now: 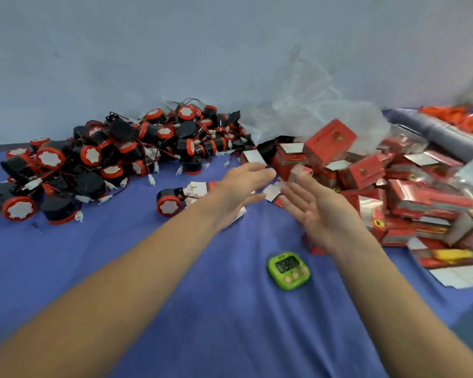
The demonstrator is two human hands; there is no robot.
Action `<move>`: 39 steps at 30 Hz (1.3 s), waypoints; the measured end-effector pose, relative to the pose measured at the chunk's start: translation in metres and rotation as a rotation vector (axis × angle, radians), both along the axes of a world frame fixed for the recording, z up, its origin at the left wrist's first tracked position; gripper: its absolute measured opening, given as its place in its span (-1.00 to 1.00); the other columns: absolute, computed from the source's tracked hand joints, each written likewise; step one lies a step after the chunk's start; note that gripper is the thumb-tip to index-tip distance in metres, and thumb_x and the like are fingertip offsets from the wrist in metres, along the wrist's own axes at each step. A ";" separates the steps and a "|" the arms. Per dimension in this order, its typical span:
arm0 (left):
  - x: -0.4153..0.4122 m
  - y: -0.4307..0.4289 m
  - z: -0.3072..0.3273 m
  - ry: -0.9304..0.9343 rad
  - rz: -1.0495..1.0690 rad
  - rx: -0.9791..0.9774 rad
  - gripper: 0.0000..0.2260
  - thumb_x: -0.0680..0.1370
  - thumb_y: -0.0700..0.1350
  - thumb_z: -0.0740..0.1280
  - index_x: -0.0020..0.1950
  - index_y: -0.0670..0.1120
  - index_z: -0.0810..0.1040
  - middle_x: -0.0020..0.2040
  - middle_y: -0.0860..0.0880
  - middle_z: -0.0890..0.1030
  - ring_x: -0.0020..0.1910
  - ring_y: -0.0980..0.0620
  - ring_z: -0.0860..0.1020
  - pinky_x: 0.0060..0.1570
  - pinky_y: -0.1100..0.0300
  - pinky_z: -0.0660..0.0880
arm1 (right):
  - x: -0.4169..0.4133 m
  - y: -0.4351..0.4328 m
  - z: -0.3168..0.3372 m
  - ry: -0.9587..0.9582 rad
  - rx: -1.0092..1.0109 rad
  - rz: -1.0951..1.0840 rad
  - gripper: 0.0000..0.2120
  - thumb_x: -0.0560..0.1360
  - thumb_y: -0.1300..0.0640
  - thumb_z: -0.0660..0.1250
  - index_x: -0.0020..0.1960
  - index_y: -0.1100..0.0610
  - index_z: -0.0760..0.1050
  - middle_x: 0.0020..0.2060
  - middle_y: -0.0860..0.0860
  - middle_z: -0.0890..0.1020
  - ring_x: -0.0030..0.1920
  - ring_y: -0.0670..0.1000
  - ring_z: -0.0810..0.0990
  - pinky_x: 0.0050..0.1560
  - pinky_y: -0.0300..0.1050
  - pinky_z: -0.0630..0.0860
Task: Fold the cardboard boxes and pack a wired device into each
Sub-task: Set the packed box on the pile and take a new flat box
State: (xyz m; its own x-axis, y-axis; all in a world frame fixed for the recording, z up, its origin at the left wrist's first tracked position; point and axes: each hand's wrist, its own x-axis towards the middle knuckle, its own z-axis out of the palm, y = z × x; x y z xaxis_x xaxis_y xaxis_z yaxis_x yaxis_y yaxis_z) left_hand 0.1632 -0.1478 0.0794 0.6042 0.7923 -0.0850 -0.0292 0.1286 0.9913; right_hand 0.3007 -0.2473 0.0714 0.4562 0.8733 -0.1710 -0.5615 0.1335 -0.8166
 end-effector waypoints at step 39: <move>-0.096 0.058 -0.064 0.650 0.134 0.673 -0.57 0.67 0.21 0.09 0.09 0.12 0.74 -0.03 0.10 0.68 -0.01 0.13 0.58 0.00 0.12 0.51 | -0.040 0.080 -0.022 -2.033 -0.268 0.294 -0.53 0.55 0.34 0.25 0.20 -0.13 0.71 -0.02 0.04 0.75 -0.10 0.15 0.64 -0.19 -0.05 0.50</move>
State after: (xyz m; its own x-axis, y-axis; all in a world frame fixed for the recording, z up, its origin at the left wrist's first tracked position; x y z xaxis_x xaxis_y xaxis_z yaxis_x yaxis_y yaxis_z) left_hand 0.0669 -0.0898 0.0152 0.4993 0.8570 0.1277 0.5824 -0.4411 0.6828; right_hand 0.2604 -0.1669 0.0493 -0.0001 0.9841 0.1779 0.9893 0.0260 -0.1435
